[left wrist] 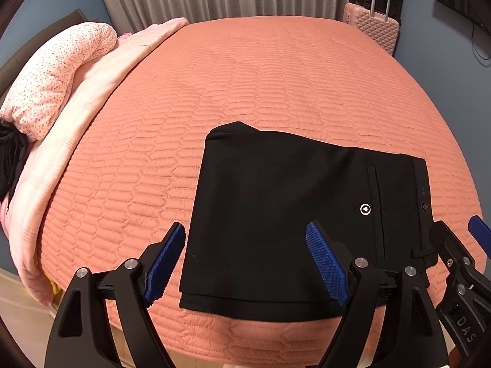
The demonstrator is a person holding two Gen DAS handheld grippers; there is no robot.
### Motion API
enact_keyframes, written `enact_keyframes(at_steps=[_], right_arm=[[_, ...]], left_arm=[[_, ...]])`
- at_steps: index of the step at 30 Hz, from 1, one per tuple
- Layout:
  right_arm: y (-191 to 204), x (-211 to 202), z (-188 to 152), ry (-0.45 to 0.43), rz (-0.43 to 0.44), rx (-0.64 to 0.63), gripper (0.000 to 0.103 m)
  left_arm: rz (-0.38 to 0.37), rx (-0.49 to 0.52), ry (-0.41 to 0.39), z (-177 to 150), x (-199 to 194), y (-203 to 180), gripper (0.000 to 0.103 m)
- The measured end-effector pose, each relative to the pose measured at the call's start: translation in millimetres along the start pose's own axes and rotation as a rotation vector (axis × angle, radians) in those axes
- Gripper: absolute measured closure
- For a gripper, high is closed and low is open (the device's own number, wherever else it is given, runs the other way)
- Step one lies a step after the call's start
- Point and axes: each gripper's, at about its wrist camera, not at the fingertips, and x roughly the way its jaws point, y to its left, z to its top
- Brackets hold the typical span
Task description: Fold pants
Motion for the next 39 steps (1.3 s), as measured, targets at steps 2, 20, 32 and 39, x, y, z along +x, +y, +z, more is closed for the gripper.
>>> enact_keyframes(at_steps=[2, 20, 32, 39], right_arm=[[0.1, -3.2, -1.0, -0.003, 0.000, -0.004, 0.023], [4.9, -20.4, -2.6, -0.021, -0.012, -0.016, 0.015], [2.8, -21.7, -5.8, -0.015, -0.021, -0.019, 0.015], [0.8, -22.2, -6.2, -0.016, -0.027, -0.022, 0.015]], left_arm=[[0.001, 0.009, -0.001, -4.8, -5.1, 0.5, 0.024], [0.018, 0.044, 0.007, -20.5, -19.8, -0.8, 0.022], [0.019, 0.033, 0.019, -22.3, -19.5, -0.9, 0.021], [0.000, 0.032, 0.005, -24.1, -24.2, -1.4, 0.018]])
